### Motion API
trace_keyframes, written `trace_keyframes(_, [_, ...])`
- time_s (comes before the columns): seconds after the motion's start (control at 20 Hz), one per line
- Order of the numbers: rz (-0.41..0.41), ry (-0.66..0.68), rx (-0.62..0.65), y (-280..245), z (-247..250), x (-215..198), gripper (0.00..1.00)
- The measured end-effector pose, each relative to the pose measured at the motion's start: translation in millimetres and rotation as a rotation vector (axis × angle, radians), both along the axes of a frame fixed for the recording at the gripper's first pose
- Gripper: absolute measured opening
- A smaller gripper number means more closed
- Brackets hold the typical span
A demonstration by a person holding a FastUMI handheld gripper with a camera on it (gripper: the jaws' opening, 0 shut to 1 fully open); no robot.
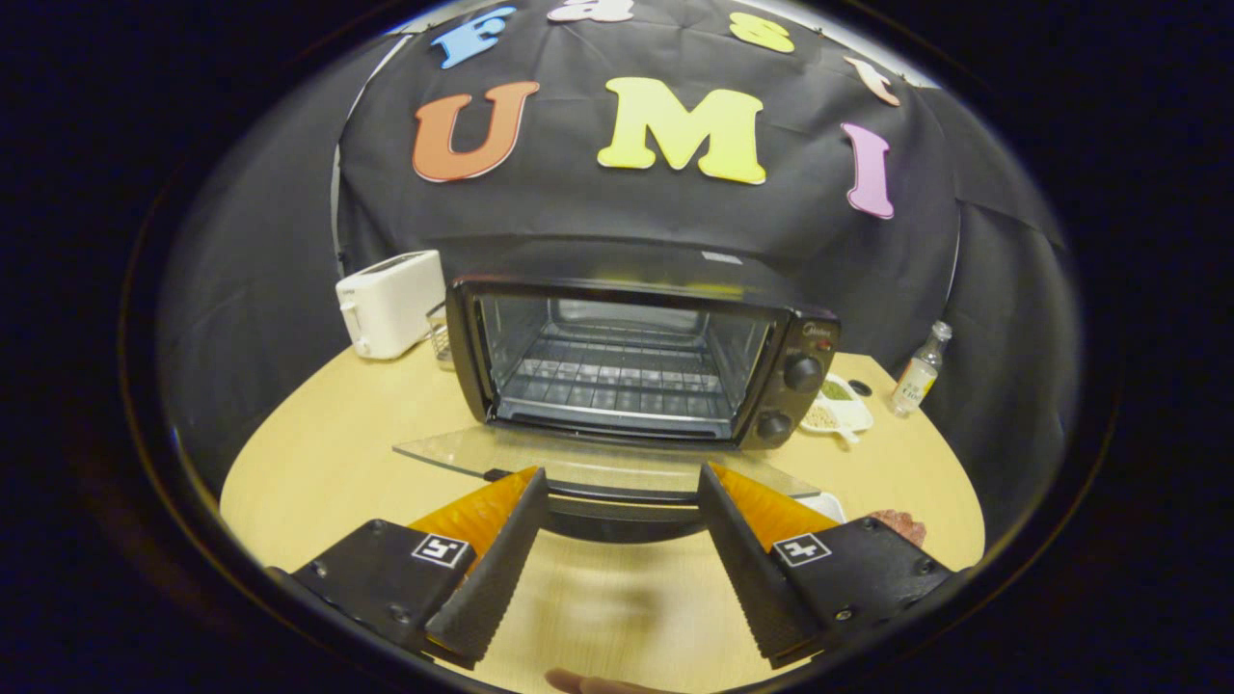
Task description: Open the toaster oven, put the food inside, and close the toaster oven door.
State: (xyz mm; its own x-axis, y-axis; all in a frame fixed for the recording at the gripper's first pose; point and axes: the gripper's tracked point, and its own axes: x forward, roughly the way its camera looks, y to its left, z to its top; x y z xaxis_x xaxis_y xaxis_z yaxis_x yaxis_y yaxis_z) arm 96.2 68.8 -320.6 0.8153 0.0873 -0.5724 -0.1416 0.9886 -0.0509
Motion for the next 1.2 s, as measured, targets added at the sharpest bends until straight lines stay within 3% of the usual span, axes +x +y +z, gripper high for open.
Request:
trace_keyframes(0.35, [-0.017, 0.094, 0.016, -1.3, -79.2, -29.3, 1.00])
trace_keyframes(0.9, [0.084, 0.071, 0.113, 3.7, -58.7, -35.3, 0.99])
trace_keyframes(1.2, [0.077, 0.062, 0.128, -55.1, -14.1, -41.9, 0.99])
